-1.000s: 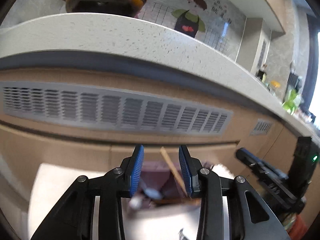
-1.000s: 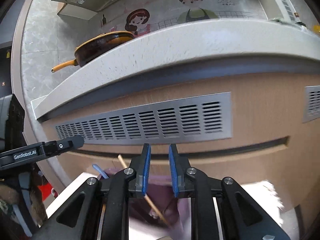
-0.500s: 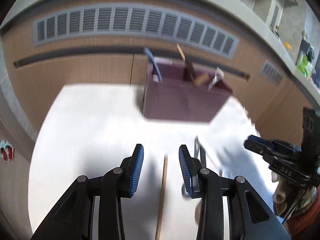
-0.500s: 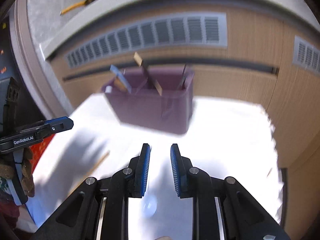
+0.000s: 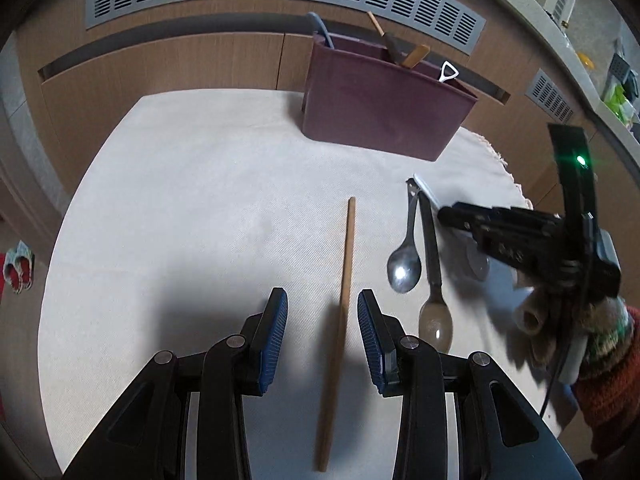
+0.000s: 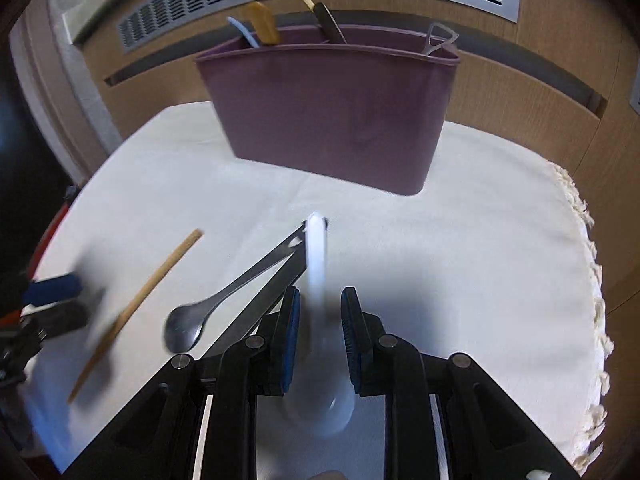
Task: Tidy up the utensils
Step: 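Grasp the white plastic spoon with the right tool while the left tool approaches a chopstick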
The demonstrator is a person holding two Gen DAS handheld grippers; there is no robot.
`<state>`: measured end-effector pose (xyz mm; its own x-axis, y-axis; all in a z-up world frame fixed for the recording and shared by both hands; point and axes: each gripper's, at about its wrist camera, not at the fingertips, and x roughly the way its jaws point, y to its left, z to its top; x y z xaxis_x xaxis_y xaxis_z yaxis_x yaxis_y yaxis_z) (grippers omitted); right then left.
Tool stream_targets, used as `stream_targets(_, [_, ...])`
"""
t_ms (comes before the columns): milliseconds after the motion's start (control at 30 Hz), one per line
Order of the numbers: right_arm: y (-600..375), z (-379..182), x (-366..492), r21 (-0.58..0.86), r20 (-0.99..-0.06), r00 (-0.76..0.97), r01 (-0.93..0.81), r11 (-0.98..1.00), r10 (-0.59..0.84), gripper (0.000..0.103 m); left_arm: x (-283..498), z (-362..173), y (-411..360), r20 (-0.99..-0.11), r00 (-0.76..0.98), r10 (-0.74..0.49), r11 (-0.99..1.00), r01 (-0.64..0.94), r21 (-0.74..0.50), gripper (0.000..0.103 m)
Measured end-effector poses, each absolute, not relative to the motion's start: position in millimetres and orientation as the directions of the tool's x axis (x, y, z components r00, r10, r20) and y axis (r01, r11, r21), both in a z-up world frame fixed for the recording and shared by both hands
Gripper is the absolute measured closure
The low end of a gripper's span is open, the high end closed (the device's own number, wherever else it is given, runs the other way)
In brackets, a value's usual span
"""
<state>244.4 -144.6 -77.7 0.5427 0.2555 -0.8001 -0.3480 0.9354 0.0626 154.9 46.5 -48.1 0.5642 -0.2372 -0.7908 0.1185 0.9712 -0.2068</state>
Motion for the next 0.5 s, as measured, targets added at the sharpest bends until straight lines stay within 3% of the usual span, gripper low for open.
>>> stream_targets(367, [-130.5,-81.7,266.3,0.032,-0.800,0.546,-0.377,0.926,0.250,0.083,157.4,-46.1,42.3,-0.790,0.562,-0.246,0.969,0.134,-0.206,0.065])
stream_targets(500, [-135.9,-78.6,263.7,0.035,-0.801,0.541,-0.384,0.923,0.256,0.093,157.2,-46.8,39.2,-0.793,0.557,-0.246,0.969,0.141,-0.202,0.065])
